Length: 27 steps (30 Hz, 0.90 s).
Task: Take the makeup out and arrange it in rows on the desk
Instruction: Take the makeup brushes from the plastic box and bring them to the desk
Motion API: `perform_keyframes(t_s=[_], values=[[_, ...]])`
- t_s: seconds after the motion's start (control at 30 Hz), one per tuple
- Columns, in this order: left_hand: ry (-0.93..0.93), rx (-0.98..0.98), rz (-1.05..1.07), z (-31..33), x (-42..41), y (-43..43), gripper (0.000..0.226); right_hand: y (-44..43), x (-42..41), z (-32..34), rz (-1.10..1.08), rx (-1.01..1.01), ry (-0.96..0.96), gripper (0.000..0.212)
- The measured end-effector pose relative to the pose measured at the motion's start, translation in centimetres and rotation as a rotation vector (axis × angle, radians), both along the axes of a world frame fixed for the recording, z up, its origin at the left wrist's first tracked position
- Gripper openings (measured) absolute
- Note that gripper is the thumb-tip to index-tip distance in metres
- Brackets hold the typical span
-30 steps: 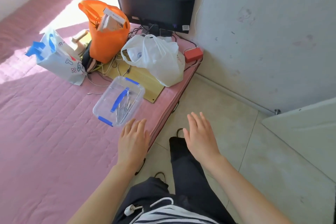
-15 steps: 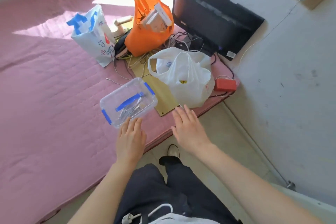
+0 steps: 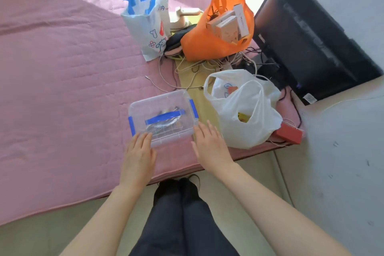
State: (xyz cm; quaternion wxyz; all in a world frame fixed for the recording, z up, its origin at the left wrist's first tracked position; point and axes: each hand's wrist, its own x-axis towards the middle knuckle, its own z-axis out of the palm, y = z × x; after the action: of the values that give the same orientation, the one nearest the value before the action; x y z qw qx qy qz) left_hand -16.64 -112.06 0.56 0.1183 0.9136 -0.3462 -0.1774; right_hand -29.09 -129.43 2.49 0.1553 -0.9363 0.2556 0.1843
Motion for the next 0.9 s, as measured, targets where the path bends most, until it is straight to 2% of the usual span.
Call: perform_keyframes(t_s=[0.27,0.47,0.6,0.8,0.9], values=[[0.142,-0.046,0.207,-7.2,5.2,0.4,0.045,-2.2,5.7,-7.1,0.005,-0.018,0.017,0.056],[0.275,-0.066,0.440,-13.1,8.2,0.6,0.052,-4.3,8.3,-13.0,-0.039,0.029,0.017,0.060],[0.335,-0.110,0.559,-16.1,9.3,0.5,0.055,-5.8,9.3,-15.8,-0.095,0.035,-0.075,0.061],[0.497,-0.357,0.837,-19.7,9.9,-2.0,0.040,-6.9,10.1,-20.1,-0.187,0.106,-0.159,0.071],[0.457,-0.418,0.944,-20.6,10.0,-2.8,0.033,-6.8,10.4,-21.2,-0.217,0.107,-0.228,0.068]])
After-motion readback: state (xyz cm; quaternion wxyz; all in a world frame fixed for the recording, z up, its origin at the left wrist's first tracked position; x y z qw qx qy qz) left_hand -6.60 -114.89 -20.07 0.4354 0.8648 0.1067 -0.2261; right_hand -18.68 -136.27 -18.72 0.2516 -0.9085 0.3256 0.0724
